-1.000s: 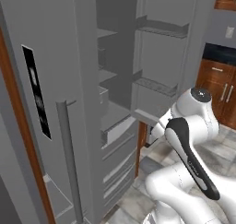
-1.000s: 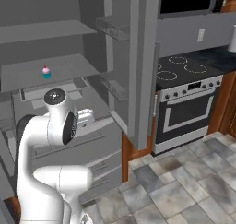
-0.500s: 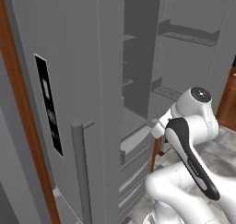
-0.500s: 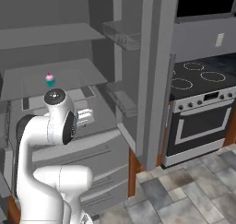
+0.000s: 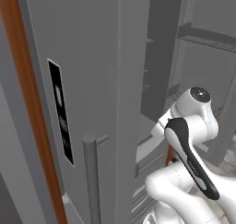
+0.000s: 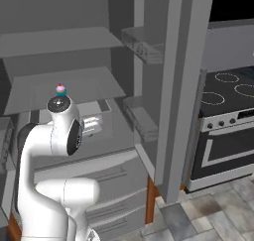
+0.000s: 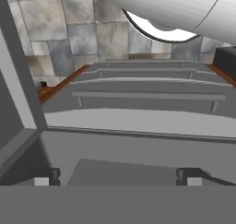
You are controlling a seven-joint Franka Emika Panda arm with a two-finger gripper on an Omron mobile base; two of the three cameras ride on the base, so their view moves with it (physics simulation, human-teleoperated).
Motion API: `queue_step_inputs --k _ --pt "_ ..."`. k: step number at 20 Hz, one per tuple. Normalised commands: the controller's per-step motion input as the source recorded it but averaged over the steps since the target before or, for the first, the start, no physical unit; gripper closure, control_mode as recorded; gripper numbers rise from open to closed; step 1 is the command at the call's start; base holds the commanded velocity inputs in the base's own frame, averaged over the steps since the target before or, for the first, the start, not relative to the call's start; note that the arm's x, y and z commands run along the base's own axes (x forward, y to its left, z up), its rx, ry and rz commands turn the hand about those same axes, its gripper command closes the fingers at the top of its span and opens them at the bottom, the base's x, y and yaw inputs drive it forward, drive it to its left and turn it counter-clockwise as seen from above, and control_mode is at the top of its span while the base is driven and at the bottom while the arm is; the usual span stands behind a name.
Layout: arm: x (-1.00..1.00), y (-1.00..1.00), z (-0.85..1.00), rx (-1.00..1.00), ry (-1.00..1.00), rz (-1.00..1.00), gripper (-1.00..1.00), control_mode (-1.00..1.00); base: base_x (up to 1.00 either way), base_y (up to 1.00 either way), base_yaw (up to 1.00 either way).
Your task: Take the cake and cupcake from the fridge and place them on the empty tray on the dining counter.
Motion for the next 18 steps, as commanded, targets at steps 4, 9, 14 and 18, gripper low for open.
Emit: queue_step_inputs --k 4,9,14,18 --pt "0.00 0.00 0.00 0.00 0.00 0.00 -1.00 1.00 0.53 0.00 0.22" --pt "0.00 0.00 0.00 0.00 0.00 0.00 -1.00 1.00 0.50 0.00 0.22" --pt "0.00 0.00 0.00 0.00 0.00 0.00 -1.00 1.00 0.44 0.00 0.23" --pt "0.00 0.00 0.00 0.00 0.00 0.00 -1.00 1.00 0.37 0.00 0.25"
